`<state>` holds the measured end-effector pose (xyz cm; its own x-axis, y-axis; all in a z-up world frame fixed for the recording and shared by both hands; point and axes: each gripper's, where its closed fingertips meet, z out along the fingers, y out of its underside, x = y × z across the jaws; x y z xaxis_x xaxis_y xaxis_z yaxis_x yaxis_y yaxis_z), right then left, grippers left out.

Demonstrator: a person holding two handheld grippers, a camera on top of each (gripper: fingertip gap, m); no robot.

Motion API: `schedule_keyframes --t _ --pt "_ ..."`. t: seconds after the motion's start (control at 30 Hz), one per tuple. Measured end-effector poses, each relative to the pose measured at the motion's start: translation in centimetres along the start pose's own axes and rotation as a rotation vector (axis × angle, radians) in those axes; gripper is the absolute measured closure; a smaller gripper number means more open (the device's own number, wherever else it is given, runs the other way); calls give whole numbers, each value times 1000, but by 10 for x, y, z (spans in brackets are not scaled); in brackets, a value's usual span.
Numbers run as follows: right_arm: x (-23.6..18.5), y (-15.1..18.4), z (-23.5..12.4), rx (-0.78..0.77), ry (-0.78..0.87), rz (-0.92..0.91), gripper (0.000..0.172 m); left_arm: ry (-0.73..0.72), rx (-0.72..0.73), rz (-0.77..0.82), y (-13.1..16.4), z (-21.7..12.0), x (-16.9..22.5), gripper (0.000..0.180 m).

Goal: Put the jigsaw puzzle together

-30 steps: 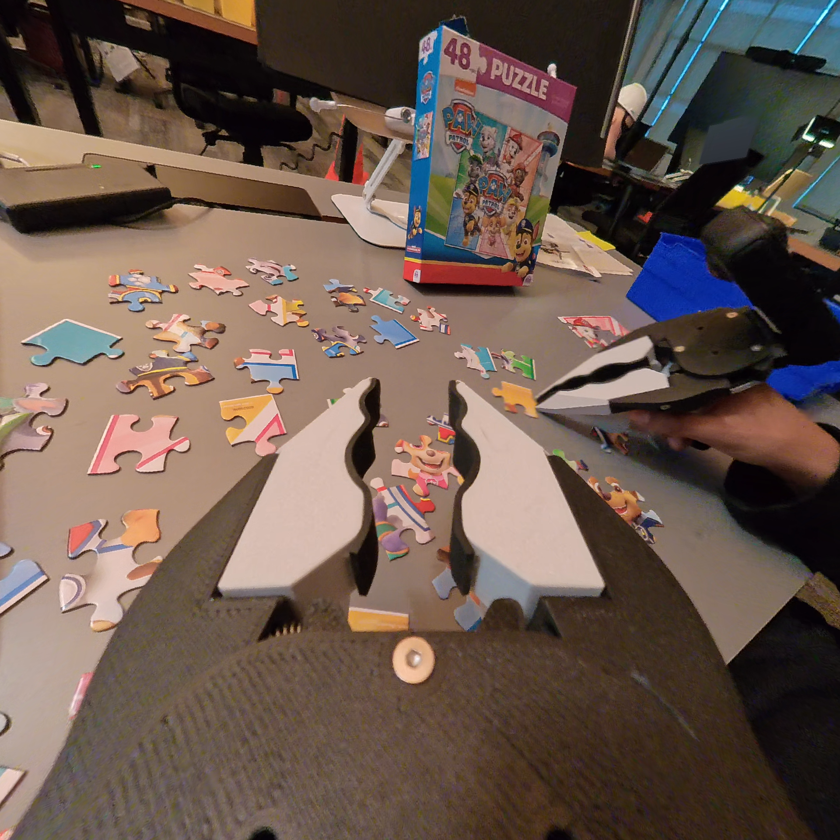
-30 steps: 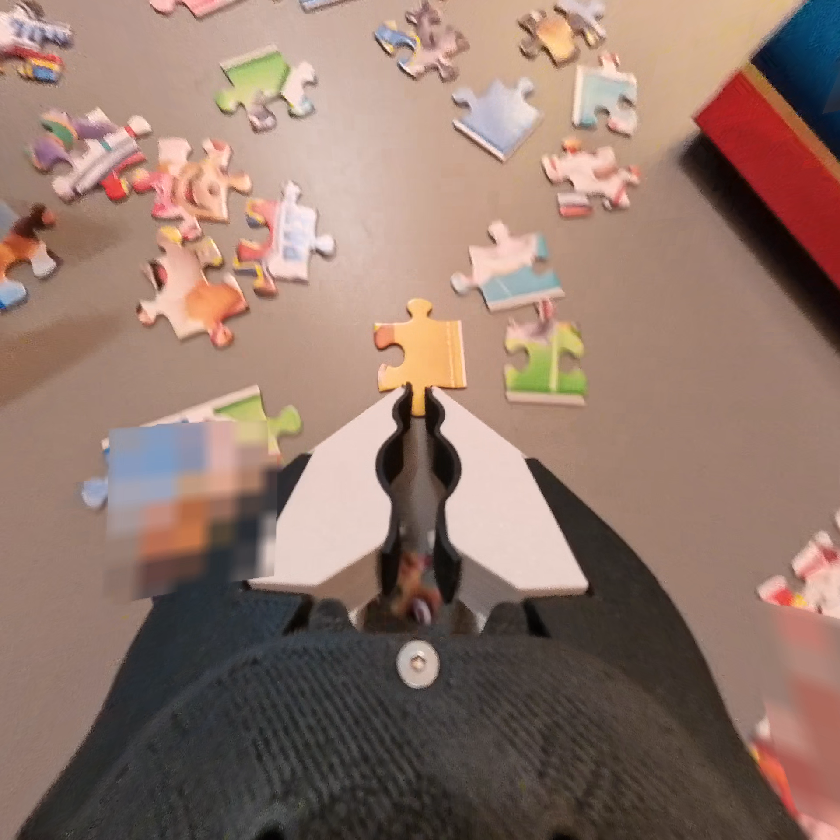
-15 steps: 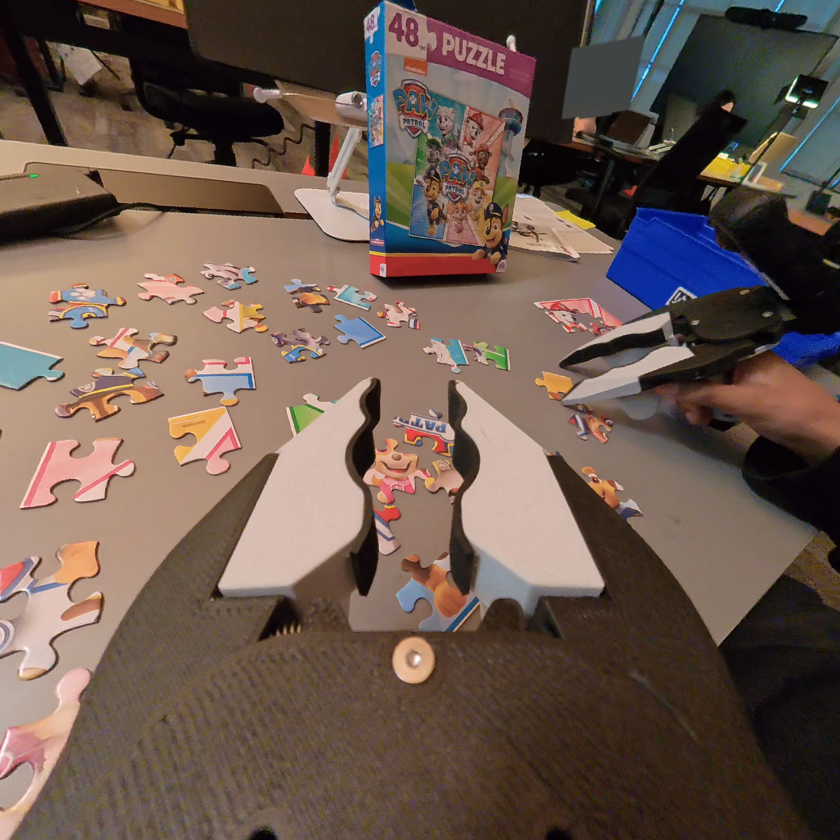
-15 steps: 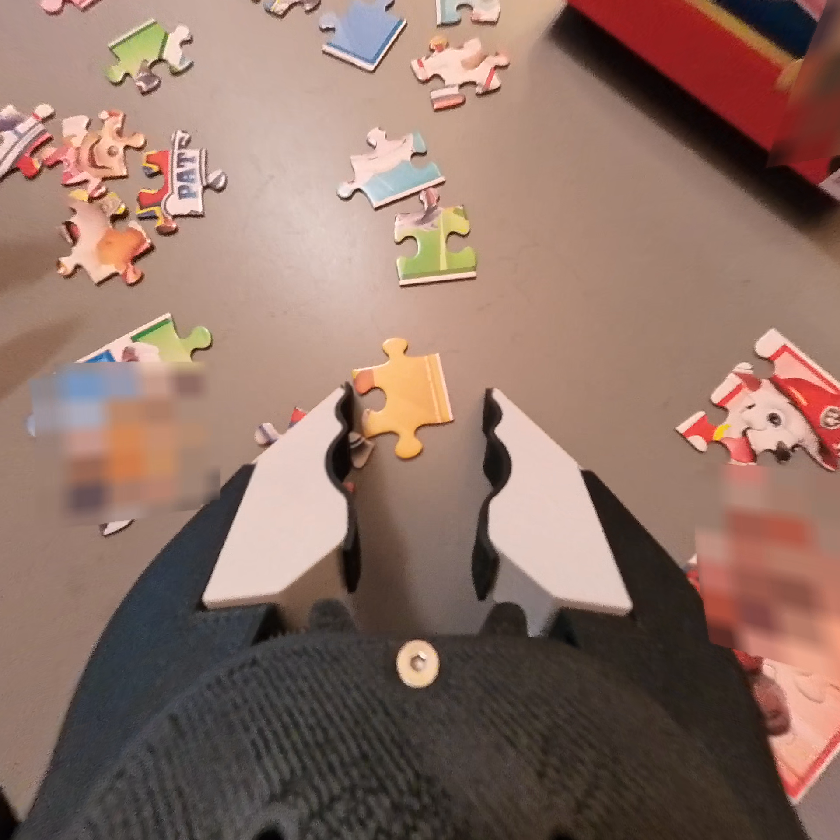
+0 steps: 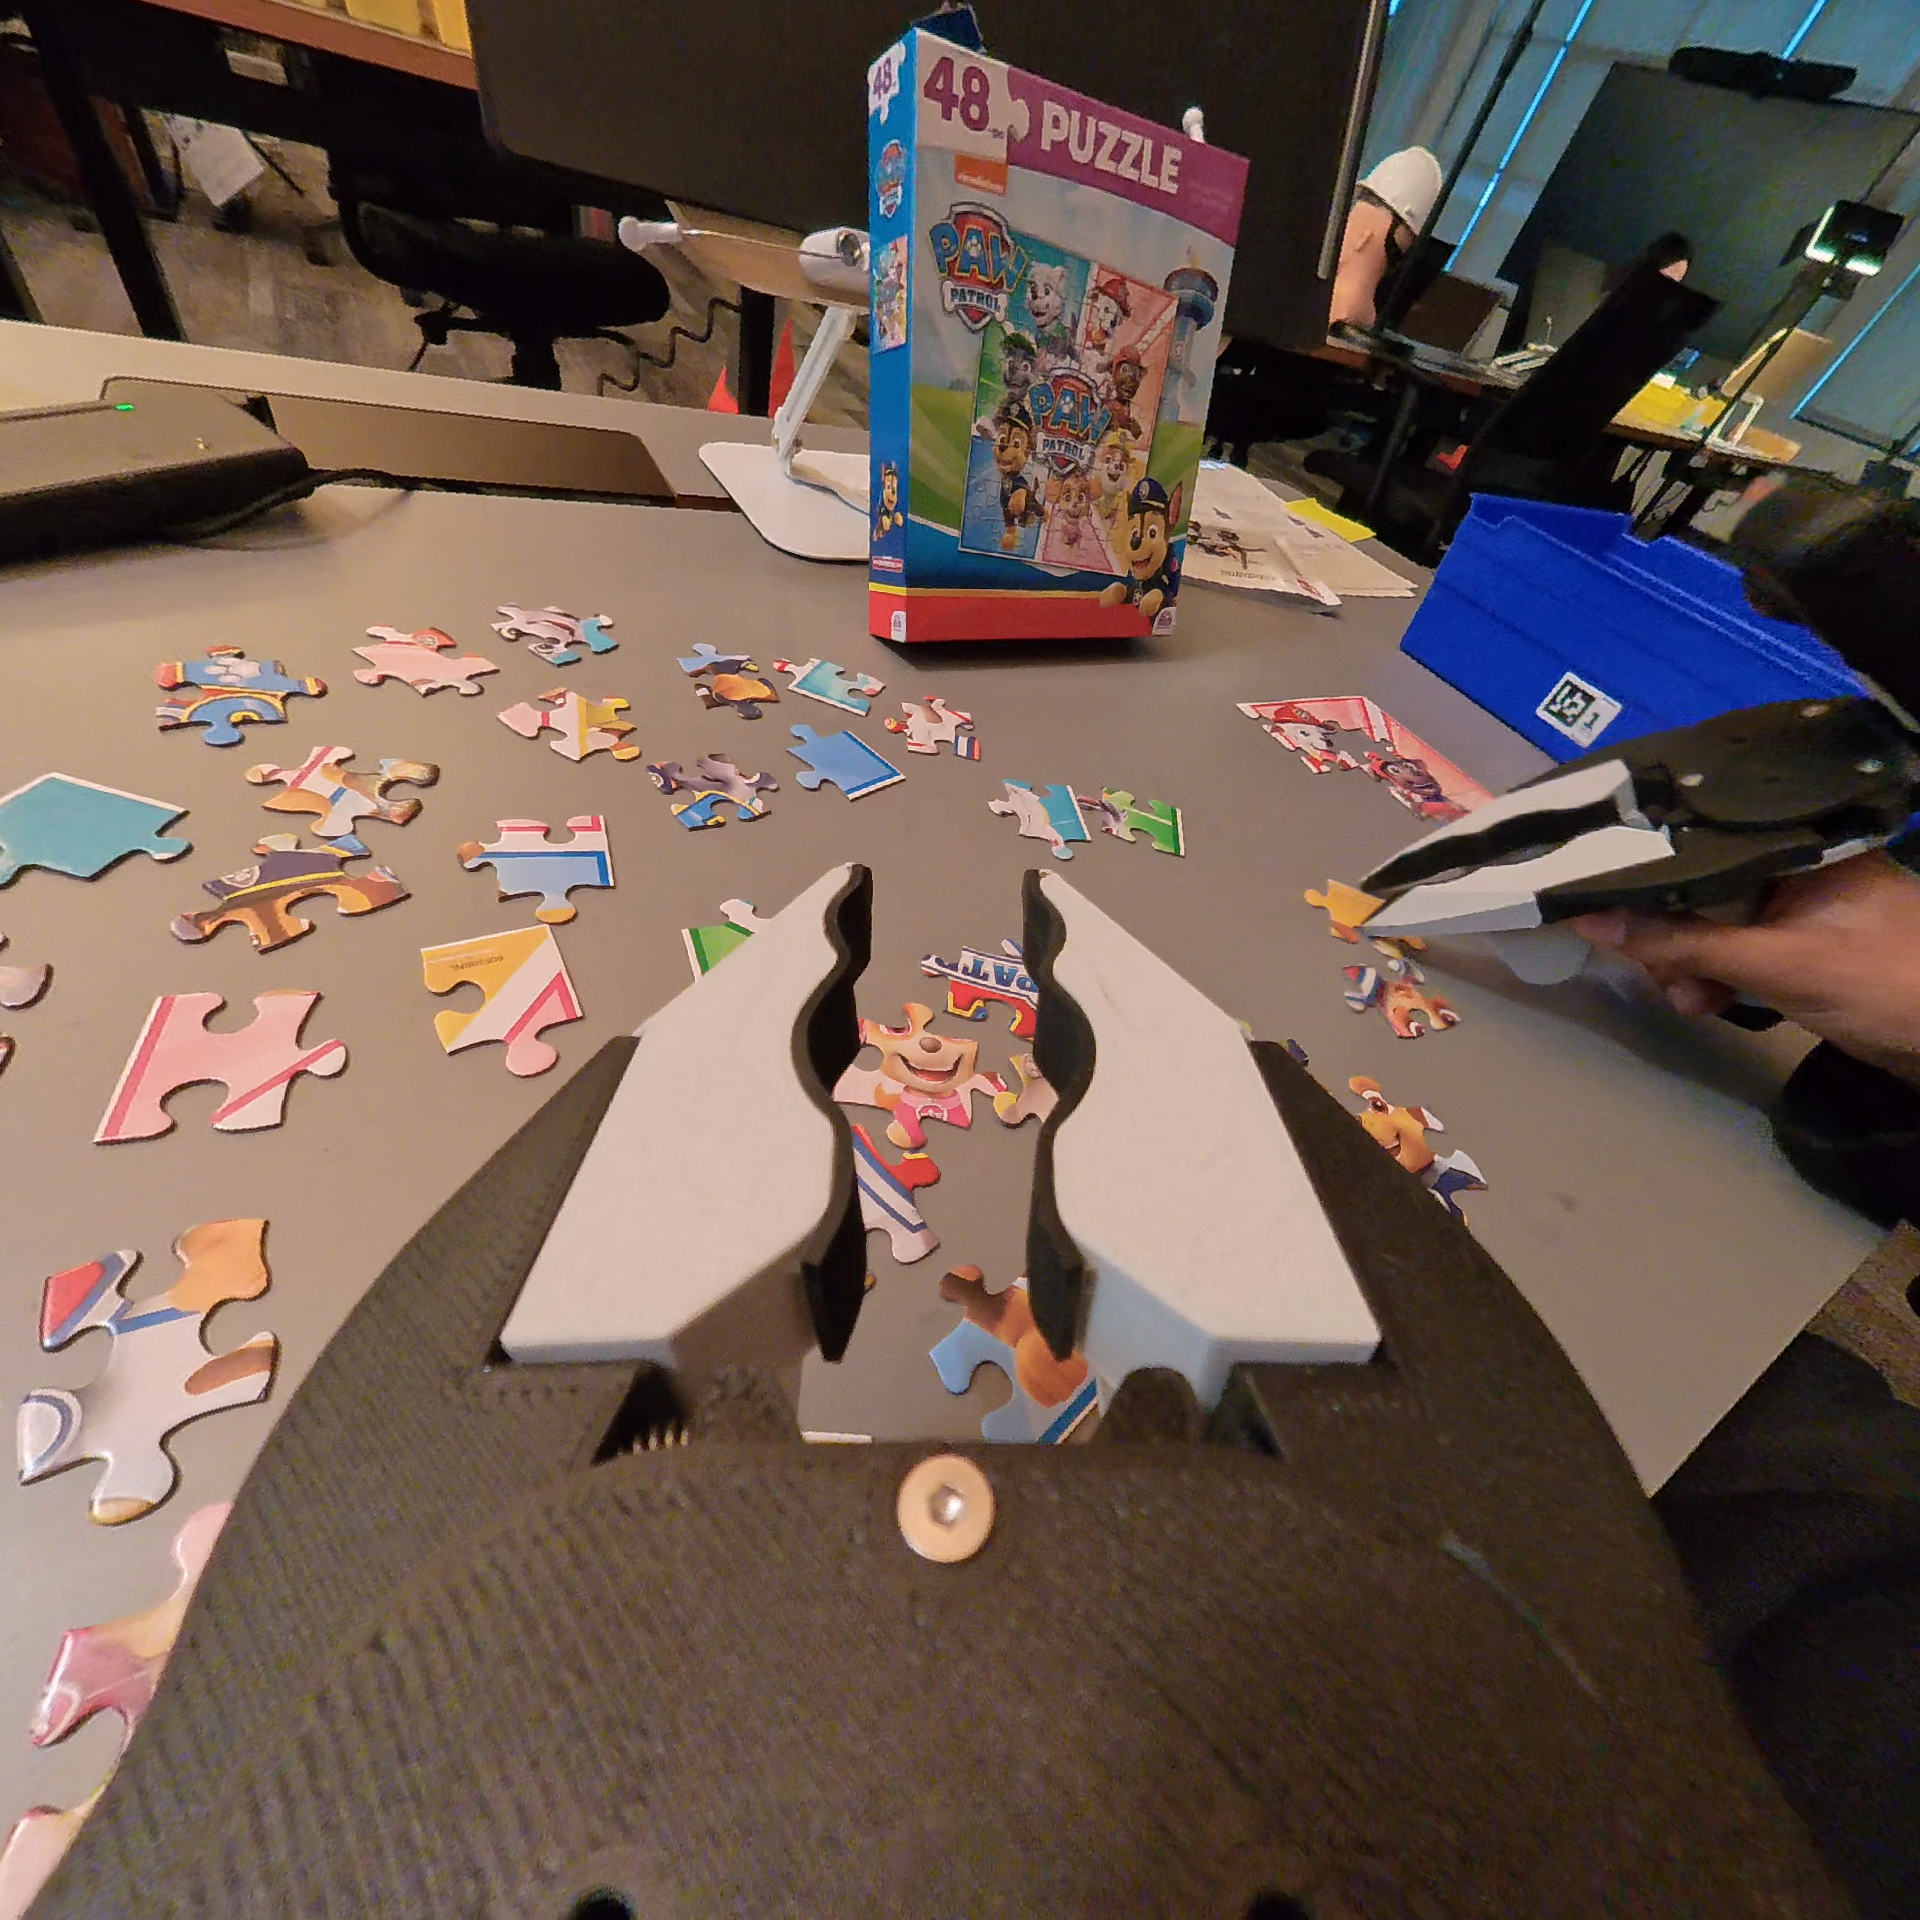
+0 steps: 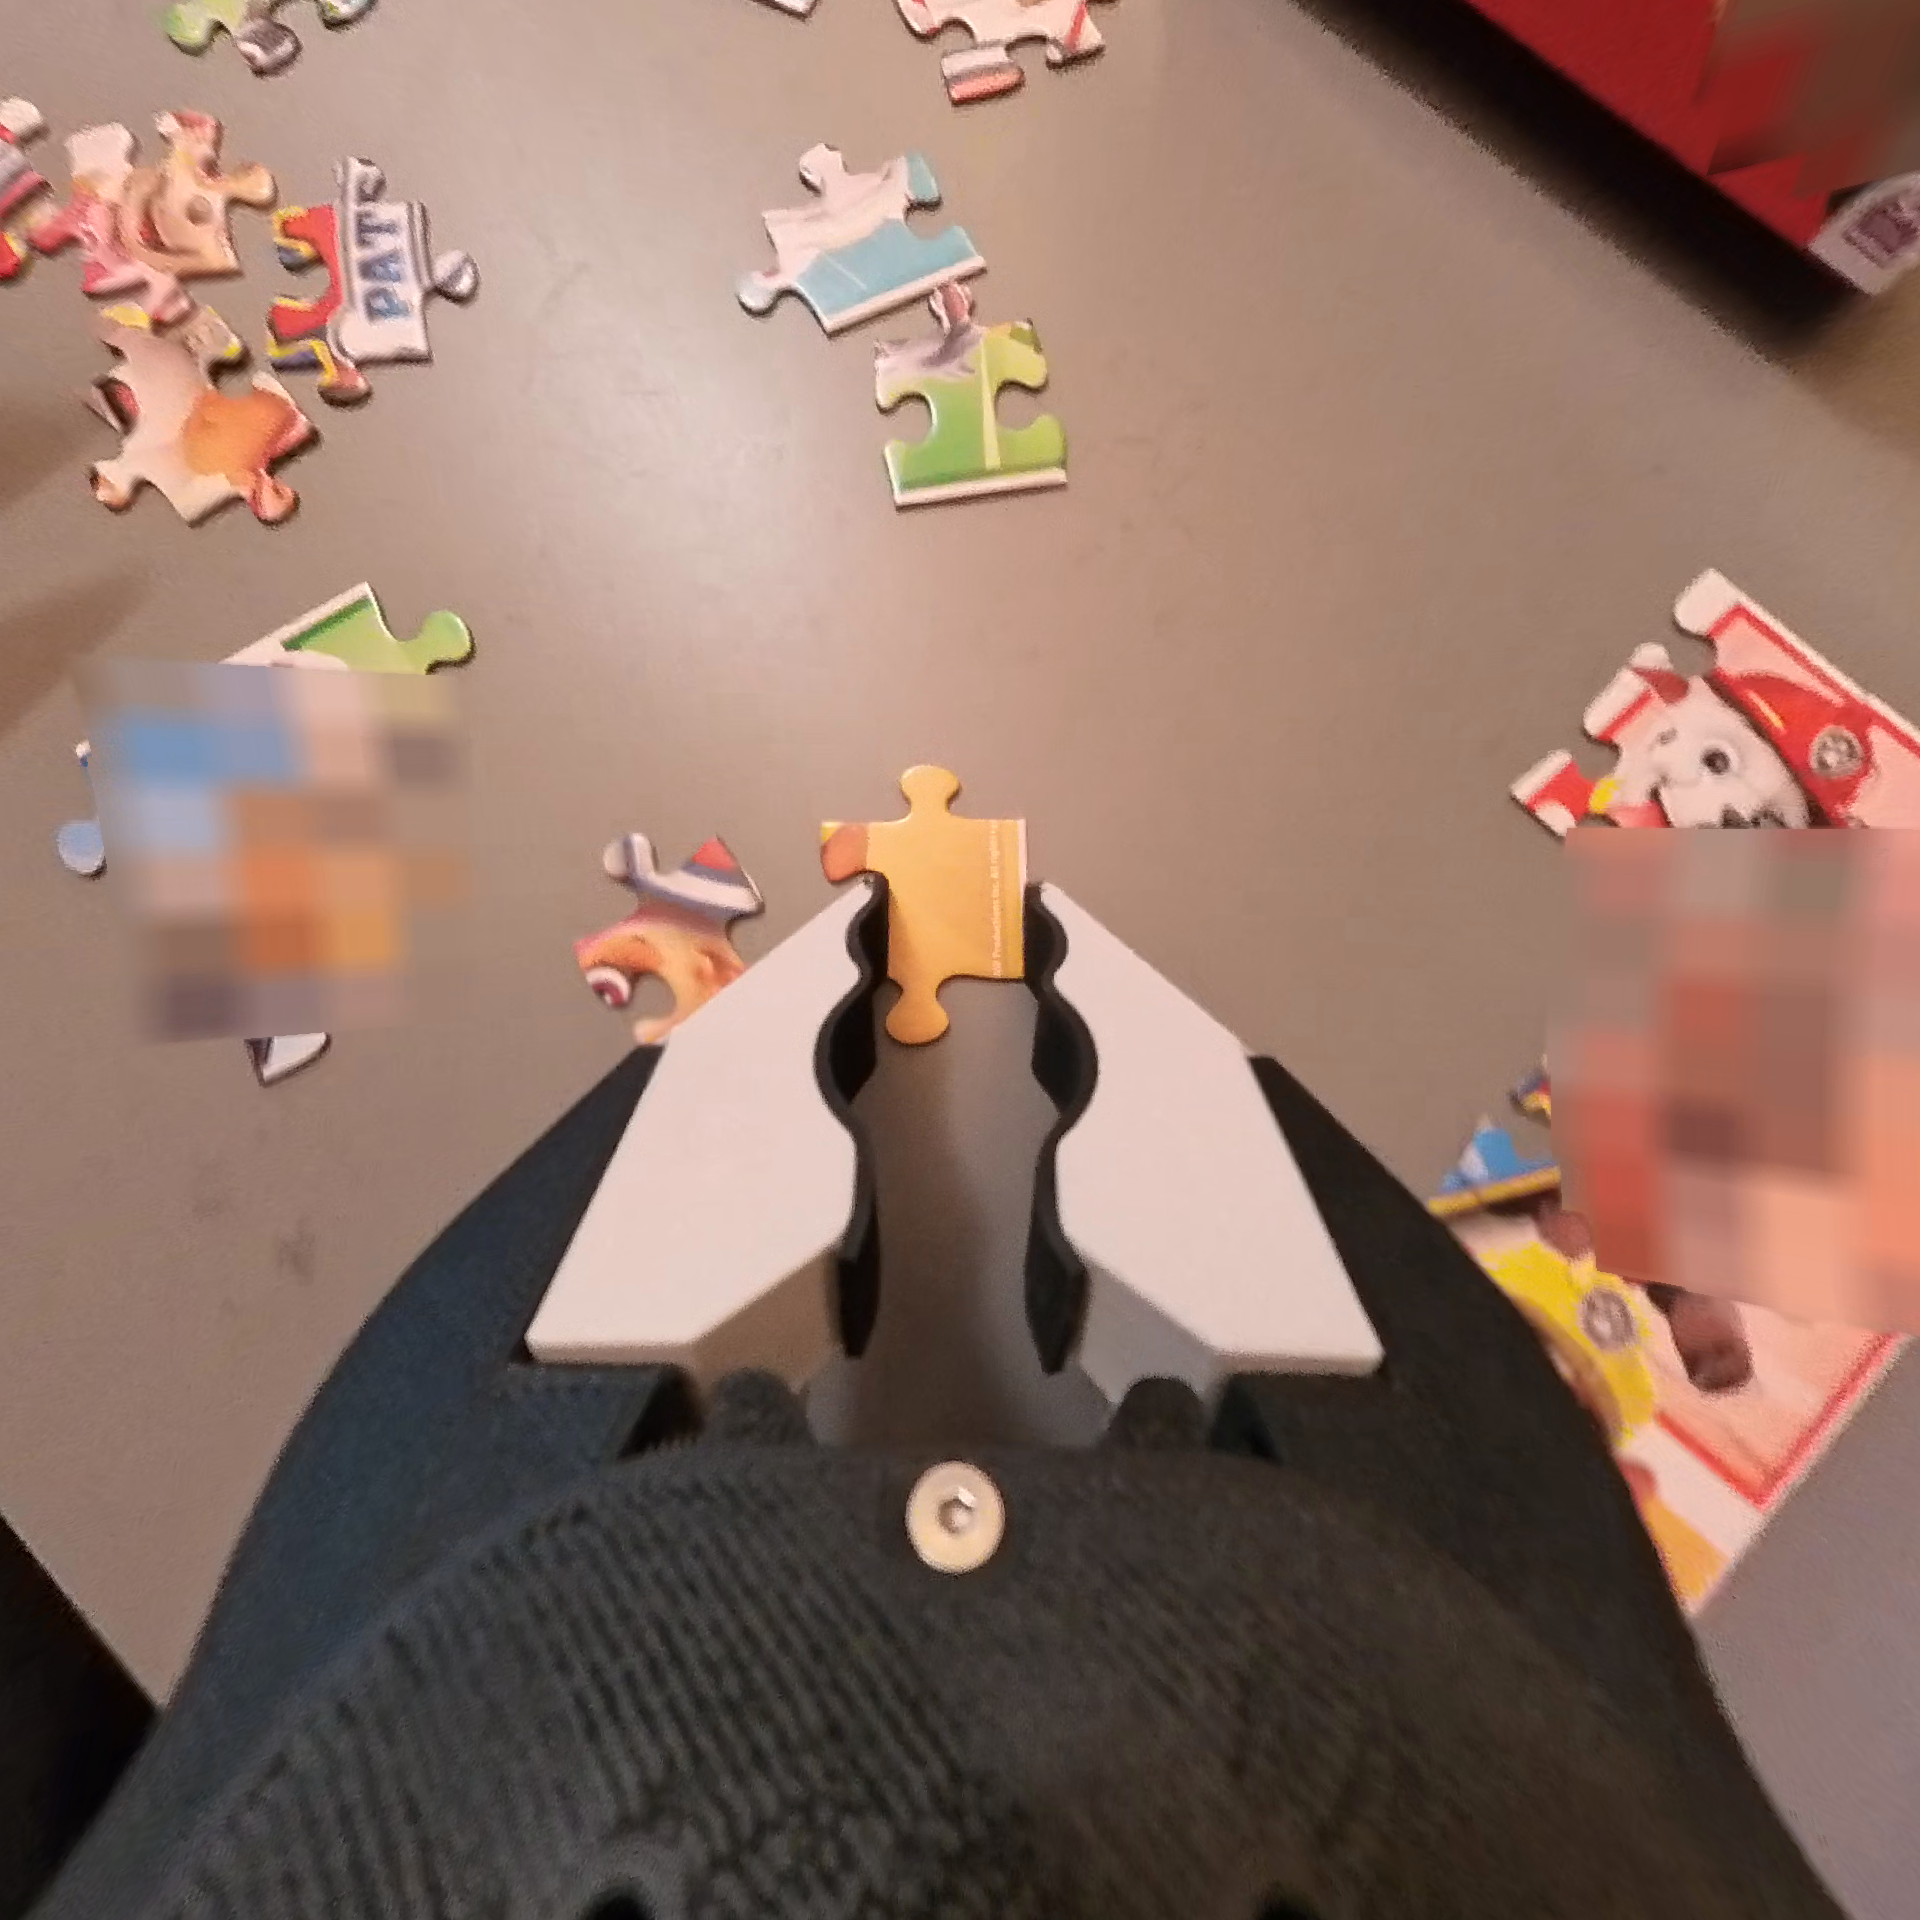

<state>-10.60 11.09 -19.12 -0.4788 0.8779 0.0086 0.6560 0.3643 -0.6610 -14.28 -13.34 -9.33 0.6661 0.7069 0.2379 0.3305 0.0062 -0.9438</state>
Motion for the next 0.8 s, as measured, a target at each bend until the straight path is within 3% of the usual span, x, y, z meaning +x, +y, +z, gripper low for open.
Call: schedule_keyframes --t 0.17,0.2,0.23,0.3,0.47,0.6,0.7,0.8 --pt "15 41 -36 -36 90 78 148 3 -5 -3 2 2 0 154" --pt "20 50 -46 -36 116 93 151 5 -5 -4 2 2 1 154" --pt "26 56 -56 -21 142 106 172 9 -6 -5 3 3 2 154" --pt "39 70 -75 -10 198 145 172 18 -13 -5 5 5 5 154" --pt "62 86 -94 20 248 229 158 39 -32 5 9 11 13 154" --pt "81 81 -88 59 271 167 129 46 -32 17 8 12 18 154" --pt "78 90 -82 6 183 230 127 42 -25 25 5 10 19 154" --pt "48 93 -86 7 30 312 127 26 -3 33 0 6 18 155"
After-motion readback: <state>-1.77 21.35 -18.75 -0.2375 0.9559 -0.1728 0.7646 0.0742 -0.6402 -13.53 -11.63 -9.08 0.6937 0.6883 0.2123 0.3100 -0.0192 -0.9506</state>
